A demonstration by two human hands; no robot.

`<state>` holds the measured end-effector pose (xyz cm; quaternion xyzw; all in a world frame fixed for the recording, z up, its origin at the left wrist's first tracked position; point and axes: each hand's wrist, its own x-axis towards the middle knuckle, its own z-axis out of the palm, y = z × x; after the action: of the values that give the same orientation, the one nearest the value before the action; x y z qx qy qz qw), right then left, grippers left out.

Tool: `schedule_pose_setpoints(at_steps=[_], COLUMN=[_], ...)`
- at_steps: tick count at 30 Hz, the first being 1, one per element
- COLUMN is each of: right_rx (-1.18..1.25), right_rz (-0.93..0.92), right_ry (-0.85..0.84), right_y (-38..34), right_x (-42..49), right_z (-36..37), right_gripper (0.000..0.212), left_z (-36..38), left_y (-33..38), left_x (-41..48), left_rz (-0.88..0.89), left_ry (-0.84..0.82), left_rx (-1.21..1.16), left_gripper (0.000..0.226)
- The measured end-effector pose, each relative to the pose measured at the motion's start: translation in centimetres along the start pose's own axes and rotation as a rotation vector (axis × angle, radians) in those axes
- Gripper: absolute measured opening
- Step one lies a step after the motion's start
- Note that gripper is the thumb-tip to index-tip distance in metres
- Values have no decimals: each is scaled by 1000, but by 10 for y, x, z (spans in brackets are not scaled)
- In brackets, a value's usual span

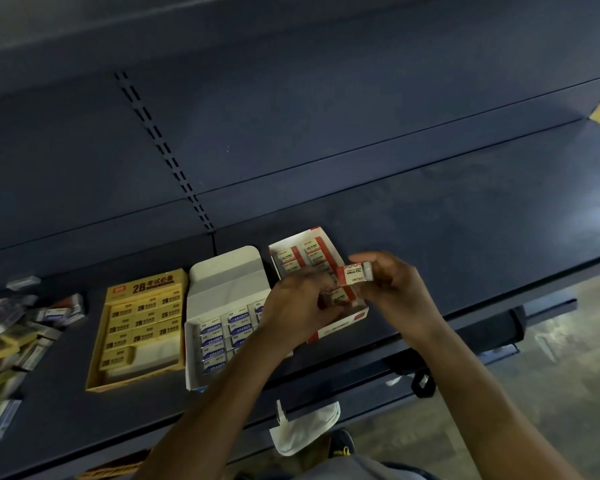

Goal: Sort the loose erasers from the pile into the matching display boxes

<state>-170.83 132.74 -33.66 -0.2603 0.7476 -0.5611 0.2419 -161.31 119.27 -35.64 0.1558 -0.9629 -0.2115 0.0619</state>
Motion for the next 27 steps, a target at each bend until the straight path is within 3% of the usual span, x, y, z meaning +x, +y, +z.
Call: schedule_pose_setpoints(at_steps=[5, 12, 15, 20, 23, 27], right_rx=[16, 62, 121, 224, 244, 199], right_rz=[-43, -95, -46, 111, 112, 102], right_ry=[-86, -228, -195, -30, -29, -21], right_y=[-4, -9, -11, -13, -16, -17], right_x=[0, -1, -1, -1, -4, -3], right_z=[-2, 6, 11, 21, 25, 27], right_gripper=[49, 57, 52, 30, 12, 13], left_z=[-25, -45, -46, -45, -43, -41], left_y=[8, 15, 13, 13, 15, 16], left_x=[-10, -19, -21, -24, -26, -28], left_rz=[-113, -208, -216, -272, -295, -293], left_ry=[66, 91, 109, 180, 214, 225], left_rx=[-260, -584, -596, -649, -646, -657], left_gripper=[57, 22, 21, 16, 14, 16])
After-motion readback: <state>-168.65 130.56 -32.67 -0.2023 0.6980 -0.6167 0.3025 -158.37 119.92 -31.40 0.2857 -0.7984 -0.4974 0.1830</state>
